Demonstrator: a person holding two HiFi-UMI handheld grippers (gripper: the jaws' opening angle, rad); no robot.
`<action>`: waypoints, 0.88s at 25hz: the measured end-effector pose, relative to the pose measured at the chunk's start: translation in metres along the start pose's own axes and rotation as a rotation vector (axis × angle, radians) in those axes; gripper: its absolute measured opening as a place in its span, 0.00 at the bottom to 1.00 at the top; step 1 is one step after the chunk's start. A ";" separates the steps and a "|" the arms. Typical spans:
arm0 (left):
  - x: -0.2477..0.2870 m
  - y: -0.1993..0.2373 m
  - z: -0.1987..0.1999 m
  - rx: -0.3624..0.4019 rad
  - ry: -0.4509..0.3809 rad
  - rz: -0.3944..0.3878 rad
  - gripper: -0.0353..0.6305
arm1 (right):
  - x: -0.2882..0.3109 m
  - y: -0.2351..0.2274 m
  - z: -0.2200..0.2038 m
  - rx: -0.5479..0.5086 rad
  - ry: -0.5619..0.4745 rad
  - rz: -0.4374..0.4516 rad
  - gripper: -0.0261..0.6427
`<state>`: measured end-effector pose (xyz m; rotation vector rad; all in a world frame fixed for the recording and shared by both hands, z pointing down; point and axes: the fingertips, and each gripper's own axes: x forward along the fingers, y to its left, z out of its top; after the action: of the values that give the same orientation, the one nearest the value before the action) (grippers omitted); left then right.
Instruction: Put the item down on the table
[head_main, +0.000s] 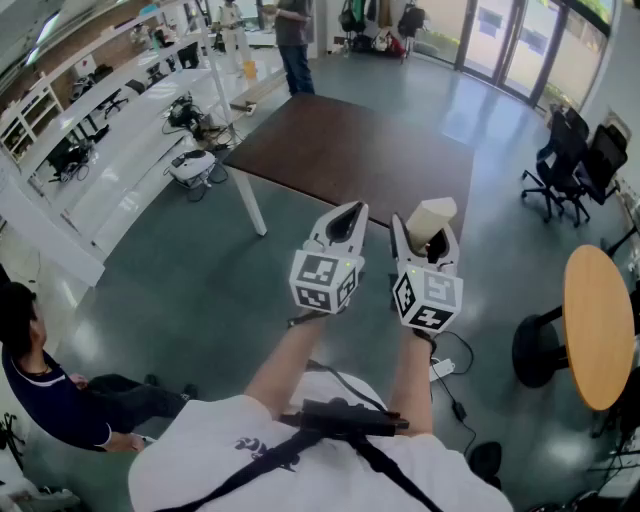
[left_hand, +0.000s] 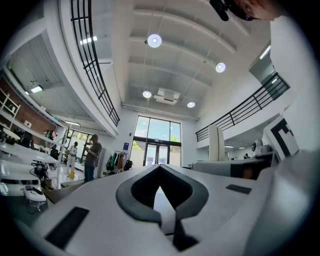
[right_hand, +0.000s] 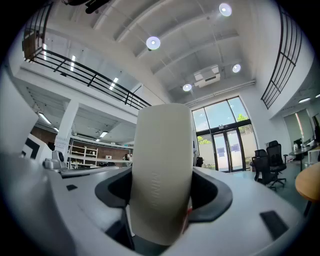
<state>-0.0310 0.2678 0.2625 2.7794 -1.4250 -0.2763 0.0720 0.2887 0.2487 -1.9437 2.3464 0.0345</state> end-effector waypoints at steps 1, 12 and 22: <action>0.003 -0.004 -0.002 0.000 0.003 -0.008 0.07 | -0.002 -0.005 -0.001 0.006 -0.003 -0.006 0.53; 0.026 0.064 -0.011 0.005 0.009 0.051 0.07 | 0.072 0.037 -0.026 0.035 0.011 0.121 0.53; 0.115 0.164 -0.031 -0.012 0.048 0.074 0.07 | 0.207 0.056 -0.052 0.054 0.028 0.190 0.53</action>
<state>-0.0925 0.0762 0.2892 2.6976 -1.5052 -0.2144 -0.0240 0.0929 0.2797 -1.7032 2.5135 -0.0427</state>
